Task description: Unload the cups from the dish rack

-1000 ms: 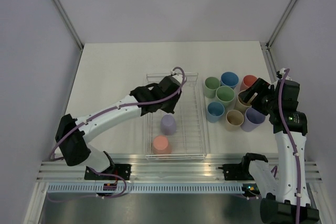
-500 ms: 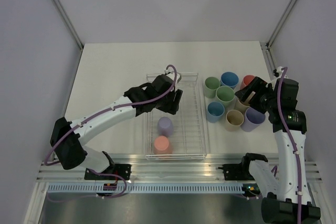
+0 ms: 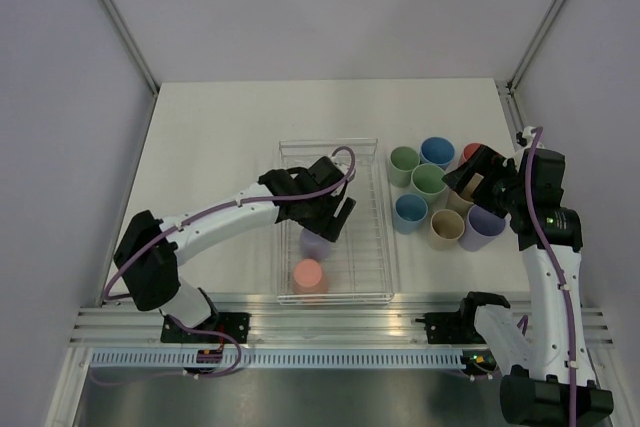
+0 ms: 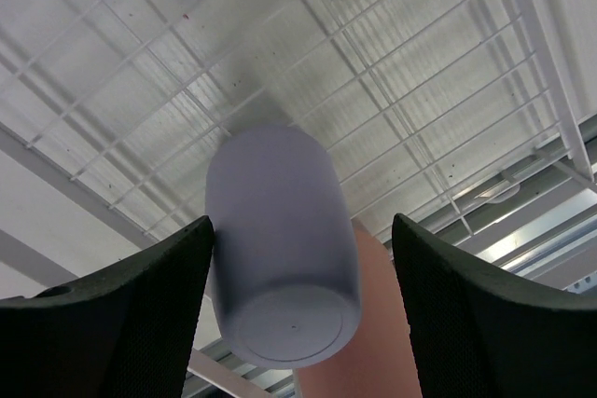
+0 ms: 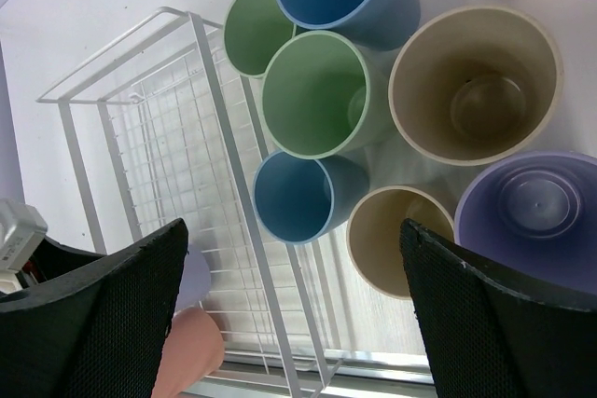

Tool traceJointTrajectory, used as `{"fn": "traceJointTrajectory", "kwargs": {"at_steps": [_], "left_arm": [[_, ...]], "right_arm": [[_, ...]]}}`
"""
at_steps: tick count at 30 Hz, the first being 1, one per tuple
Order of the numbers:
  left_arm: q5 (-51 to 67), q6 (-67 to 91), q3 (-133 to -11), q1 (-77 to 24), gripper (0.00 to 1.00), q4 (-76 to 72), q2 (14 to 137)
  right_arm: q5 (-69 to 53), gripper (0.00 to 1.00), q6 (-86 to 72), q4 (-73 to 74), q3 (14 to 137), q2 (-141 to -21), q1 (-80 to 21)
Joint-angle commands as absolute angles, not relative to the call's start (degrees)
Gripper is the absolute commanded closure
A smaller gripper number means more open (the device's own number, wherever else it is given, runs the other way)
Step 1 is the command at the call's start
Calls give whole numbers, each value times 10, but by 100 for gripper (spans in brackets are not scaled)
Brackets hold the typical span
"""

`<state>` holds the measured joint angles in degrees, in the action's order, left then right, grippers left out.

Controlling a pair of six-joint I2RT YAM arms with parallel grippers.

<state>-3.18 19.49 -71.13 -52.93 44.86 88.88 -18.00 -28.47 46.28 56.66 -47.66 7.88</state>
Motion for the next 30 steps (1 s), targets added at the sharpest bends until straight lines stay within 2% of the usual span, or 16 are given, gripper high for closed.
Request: {"fn": "traceJointTrajectory", "kwargs": {"at_steps": [1,12,16,18,19,21,22,30], "left_arm": [[-26,192,-700,-535,20,462,890],[-32,199,-684,-535,20,467,928],[-39,199,-684,-535,26,465,936],[-41,198,-685,-536,47,466,940],[-41,198,-686,-536,73,467,940],[-48,199,-687,-535,95,467,937],[-52,200,-688,-535,98,466,934],[-120,239,-722,-519,98,405,835]], "right_arm": [[-179,2,-279,452,566,-476,74],[-177,2,-278,452,562,-476,71],[-174,2,-278,452,562,-477,70],[-173,2,-278,452,562,-479,70],[-173,2,-278,452,562,-479,70],[-176,2,-278,453,564,-480,70],[-176,2,-279,453,567,-480,70],[-214,2,-284,425,563,-465,68]]}}
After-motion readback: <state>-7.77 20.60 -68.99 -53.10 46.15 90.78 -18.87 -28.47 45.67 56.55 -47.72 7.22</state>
